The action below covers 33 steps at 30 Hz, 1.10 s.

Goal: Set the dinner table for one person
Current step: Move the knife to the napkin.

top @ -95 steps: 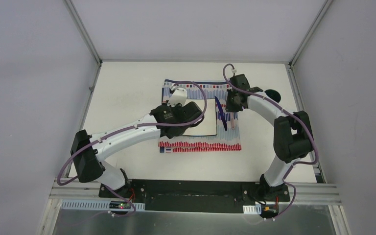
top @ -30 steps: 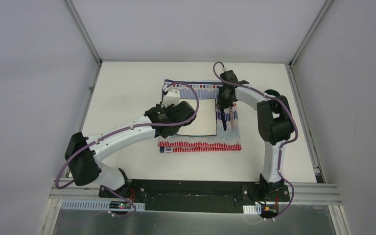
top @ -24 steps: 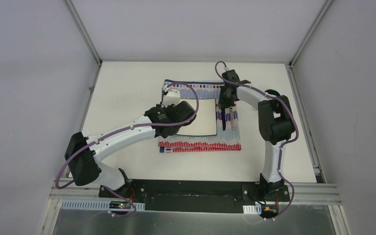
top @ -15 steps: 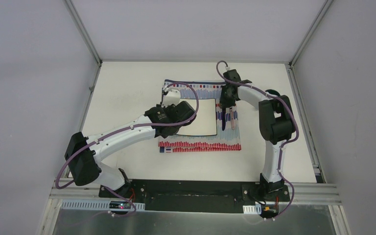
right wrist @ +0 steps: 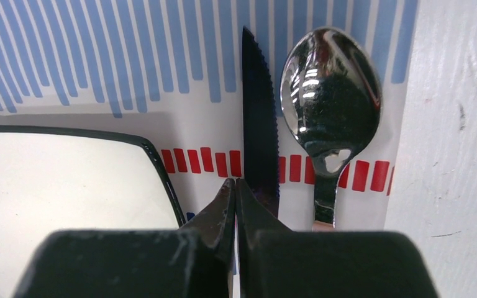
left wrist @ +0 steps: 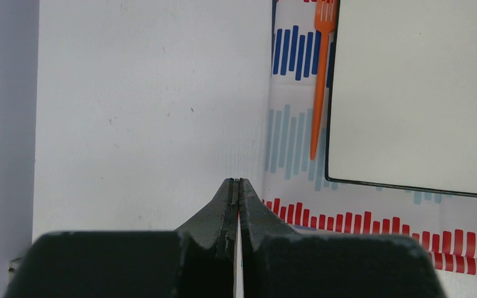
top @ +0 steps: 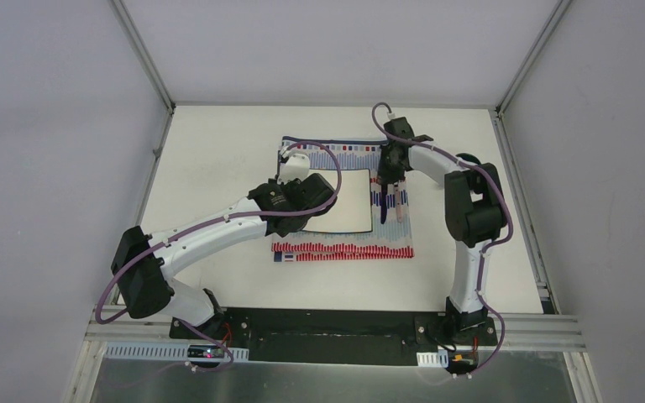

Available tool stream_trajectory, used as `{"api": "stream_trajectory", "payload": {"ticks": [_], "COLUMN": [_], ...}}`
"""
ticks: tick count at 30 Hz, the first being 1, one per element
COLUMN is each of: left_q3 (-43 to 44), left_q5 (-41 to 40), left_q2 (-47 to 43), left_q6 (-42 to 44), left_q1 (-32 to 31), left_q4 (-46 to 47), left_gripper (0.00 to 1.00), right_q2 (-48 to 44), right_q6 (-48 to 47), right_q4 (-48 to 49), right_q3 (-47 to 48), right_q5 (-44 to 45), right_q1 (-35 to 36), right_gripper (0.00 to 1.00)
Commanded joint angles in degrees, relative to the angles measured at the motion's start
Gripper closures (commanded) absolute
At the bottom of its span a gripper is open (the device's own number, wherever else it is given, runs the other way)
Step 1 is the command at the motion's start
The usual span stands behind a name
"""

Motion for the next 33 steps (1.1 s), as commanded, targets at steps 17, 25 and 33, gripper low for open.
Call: {"api": "stream_trajectory", "payload": {"ticks": [17,25,33], "left_q3": [1.02,0.49,0.41], "left_q5": [-0.76,-0.92,-0.45], "left_q2": [0.54,-0.04,0.37], "left_q6": [1.29,1.72,1.97], "left_q1": [0.72,1.65,2.38], "left_q4": [1.14,1.34,1.58], "left_gripper": [1.00,1.00,1.00], "right_q2": [7.56,14.21,14.43], "right_q6": [-6.12,-7.67,-7.88], "right_q4": [-7.54,-10.70,-10.14], "right_q3": [22.81,31.81,29.75], "right_q5": [11.78,12.98,12.55], "right_q1": [-2.41,-4.24,-5.20], "right_gripper": [1.00,1.00,1.00]}}
